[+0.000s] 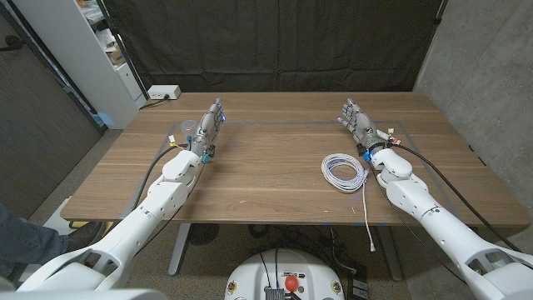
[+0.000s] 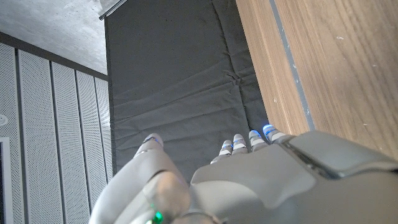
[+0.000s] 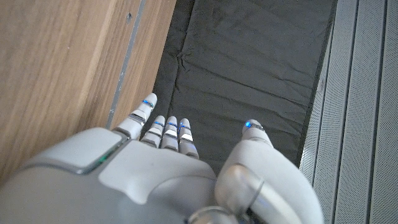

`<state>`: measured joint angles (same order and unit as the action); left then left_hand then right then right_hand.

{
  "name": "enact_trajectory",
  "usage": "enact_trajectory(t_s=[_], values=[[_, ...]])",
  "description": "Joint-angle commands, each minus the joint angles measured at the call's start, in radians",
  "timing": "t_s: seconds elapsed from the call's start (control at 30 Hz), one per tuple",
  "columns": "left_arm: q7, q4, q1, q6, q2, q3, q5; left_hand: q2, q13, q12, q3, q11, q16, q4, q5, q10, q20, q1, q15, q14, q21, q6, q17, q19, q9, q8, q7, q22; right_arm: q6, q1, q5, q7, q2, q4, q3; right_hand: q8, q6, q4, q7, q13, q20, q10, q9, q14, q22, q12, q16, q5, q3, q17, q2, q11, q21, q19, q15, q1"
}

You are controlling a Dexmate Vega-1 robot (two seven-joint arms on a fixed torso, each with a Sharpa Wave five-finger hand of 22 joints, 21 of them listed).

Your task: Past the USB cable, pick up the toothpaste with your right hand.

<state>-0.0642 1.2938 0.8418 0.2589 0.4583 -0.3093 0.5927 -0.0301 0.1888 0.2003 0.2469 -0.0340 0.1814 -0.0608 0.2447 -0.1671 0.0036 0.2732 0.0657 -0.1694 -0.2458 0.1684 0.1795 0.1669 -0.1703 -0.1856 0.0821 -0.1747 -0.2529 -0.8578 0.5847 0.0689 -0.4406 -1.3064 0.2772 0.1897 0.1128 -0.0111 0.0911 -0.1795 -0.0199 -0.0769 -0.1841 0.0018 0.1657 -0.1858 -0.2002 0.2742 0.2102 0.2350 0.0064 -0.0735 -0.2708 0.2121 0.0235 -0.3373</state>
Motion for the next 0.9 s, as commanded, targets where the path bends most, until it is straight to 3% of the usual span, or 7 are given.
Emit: enact_trajectory(t_s=[0.03, 0.4, 0.9], values=[[-0.079, 0.005, 0.021, -0.073, -0.106, 0.139, -0.132, 0.004, 0.001, 0.005, 0.008, 0.000, 0.007, 0.001, 0.005, -0.069, -0.001, 0.012, 0.001, -0.068, -0.002, 0.033, 0.001, 0.086, -0.005, -0.004, 0.002, -0.001, 0.100, -0.033, -0.231, 0.142, 0.185, -0.019, -0.223, 0.006, 0.009, -0.006, -0.001, -0.005, 0.001, -0.004, -0.003, 0.001, 0.003, -0.006, -0.005, 0.003, 0.015, 0.003, 0.012, -0.003, -0.002, 0.007, 0.006, -0.021], [-0.135, 0.013, 0.028, -0.105, -0.170, 0.220, -0.207, 0.011, 0.001, 0.005, 0.011, 0.000, 0.007, 0.005, 0.004, -0.069, 0.001, 0.017, 0.000, -0.067, 0.002, 0.032, 0.001, 0.085, -0.005, -0.004, 0.001, -0.001, 0.128, -0.038, -0.380, 0.239, 0.311, -0.040, -0.357, 0.006, 0.007, -0.019, -0.002, -0.005, 0.002, -0.002, -0.003, 0.000, 0.003, -0.005, -0.004, 0.000, 0.025, -0.002, 0.022, 0.000, 0.006, 0.007, 0.003, -0.041], [-0.171, 0.024, 0.040, -0.115, -0.203, 0.268, -0.245, 0.017, 0.001, 0.005, 0.013, 0.003, 0.006, 0.009, 0.002, -0.068, 0.008, 0.022, -0.001, -0.068, 0.007, 0.032, 0.001, 0.086, -0.005, -0.003, -0.002, -0.001, 0.108, -0.049, -0.492, 0.285, 0.402, -0.065, -0.433, 0.005, 0.004, -0.033, -0.011, -0.006, 0.002, -0.003, -0.004, 0.003, 0.003, -0.007, -0.004, -0.004, 0.029, -0.008, 0.020, 0.004, 0.013, 0.011, -0.002, -0.057]])
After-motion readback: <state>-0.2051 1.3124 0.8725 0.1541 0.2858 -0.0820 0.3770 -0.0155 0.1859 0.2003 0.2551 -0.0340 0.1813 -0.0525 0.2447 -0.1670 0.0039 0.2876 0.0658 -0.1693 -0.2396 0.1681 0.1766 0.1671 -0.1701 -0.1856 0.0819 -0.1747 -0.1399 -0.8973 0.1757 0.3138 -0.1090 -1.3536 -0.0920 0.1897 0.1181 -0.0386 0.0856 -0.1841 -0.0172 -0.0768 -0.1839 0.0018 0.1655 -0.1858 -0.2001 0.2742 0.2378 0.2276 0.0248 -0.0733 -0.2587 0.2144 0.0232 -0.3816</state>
